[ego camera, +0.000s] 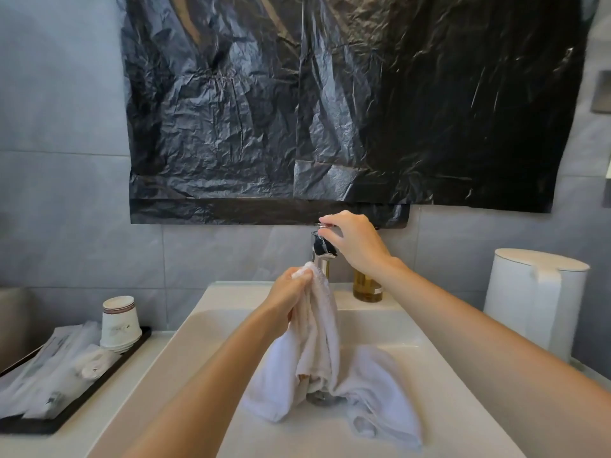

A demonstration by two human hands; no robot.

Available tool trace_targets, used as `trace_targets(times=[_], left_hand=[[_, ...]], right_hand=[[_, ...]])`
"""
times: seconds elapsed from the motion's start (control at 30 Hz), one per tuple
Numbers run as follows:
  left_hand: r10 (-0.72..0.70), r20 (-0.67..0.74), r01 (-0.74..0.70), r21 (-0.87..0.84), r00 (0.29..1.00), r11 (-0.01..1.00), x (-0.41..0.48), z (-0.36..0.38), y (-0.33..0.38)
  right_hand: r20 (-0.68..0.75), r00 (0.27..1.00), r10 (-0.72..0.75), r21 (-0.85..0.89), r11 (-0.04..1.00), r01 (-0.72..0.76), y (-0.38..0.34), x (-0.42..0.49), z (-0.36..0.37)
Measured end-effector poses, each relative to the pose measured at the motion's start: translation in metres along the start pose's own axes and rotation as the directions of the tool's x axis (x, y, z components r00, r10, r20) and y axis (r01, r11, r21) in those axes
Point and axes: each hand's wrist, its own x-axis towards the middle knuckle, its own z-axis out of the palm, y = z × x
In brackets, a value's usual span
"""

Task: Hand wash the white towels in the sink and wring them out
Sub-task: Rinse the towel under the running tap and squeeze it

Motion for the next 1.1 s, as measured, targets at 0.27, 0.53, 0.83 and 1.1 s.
trace_targets(times=[0.27, 0.53, 0.83, 1.1], left_hand=[[-0.001, 0.015, 0.001, -0.002, 1.0, 1.0, 0.005, -0.011, -0.012], [0.016, 0.031, -0.015, -0.018, 0.999, 1.0, 0.004, -0.007, -0.013], [0.049, 0.06, -0.05, 0.021, 0.997, 0.999, -0.001, -0.01, -0.015], [0.006, 0.201, -0.009, 0.016, 0.98, 1.0, -0.01, -0.016, -0.007]], right_hand=[[-0.032, 0.99, -0.136, -0.185, 0.974, 0.128, 0.013, 0.011, 0.006], [-0.11, 0.99, -0.084, -0.159, 0.985, 0.066, 0.018, 0.029, 0.014], [-0.158, 0.966, 0.202, 0.378, 0.917, -0.13, 0.011, -0.011, 0.017], [0.364, 0.788, 0.496, 0.532, 0.584, -0.613, 0.016, -0.059, 0.051]])
